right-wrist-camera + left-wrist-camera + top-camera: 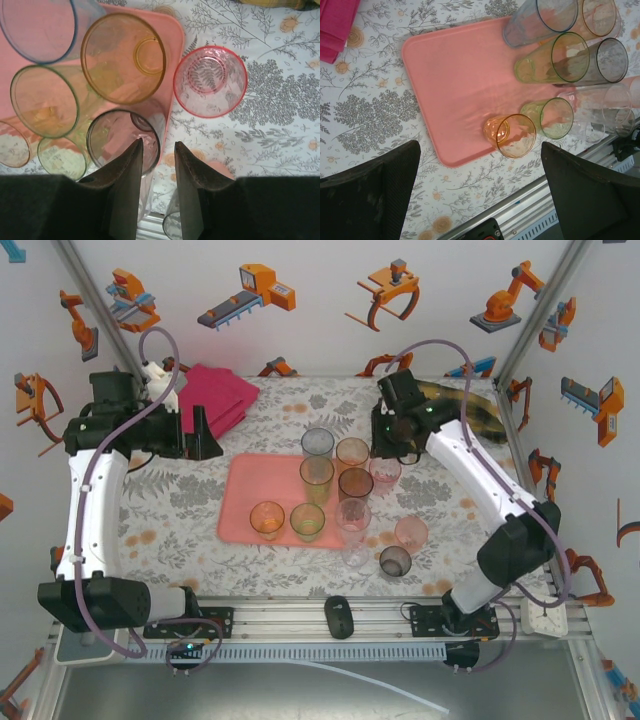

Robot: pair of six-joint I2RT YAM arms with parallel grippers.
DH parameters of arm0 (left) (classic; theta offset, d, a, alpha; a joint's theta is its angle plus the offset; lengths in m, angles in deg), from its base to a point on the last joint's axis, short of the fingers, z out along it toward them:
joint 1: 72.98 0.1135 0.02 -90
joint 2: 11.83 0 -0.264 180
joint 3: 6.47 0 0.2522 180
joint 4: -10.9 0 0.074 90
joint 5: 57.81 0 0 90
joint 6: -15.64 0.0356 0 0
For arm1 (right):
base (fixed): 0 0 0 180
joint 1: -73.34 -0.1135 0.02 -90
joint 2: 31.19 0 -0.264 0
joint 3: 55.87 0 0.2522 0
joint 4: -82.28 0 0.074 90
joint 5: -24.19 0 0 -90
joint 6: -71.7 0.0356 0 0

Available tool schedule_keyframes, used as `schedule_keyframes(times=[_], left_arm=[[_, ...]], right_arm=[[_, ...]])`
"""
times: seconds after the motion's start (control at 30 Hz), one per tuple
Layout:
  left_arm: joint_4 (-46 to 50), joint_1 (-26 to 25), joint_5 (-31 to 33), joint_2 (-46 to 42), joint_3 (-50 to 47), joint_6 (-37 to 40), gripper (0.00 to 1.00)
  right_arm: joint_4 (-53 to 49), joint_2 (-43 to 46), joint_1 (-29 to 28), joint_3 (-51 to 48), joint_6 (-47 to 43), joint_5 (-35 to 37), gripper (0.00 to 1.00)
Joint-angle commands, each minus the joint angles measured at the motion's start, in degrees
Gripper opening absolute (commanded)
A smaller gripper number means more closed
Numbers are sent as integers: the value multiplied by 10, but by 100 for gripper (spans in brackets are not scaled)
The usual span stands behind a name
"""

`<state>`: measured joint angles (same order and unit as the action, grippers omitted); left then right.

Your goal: Place the glasses into the tray

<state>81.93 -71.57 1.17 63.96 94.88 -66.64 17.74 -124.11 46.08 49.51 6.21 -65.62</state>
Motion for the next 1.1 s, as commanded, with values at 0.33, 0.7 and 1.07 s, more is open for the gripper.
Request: schedule_keyframes(times=[0.33, 0.7, 1.07], left_arm=[[-18, -4, 10, -9, -4, -3, 99], [-22, -4, 16, -7, -10, -1, 100], [-24, -4, 21, -3, -11, -3, 100]], right_arm=[[23, -104, 31, 78, -36, -39, 34], [8, -159, 33, 111, -58, -34, 32], [10, -183, 34, 125, -78, -25, 23]])
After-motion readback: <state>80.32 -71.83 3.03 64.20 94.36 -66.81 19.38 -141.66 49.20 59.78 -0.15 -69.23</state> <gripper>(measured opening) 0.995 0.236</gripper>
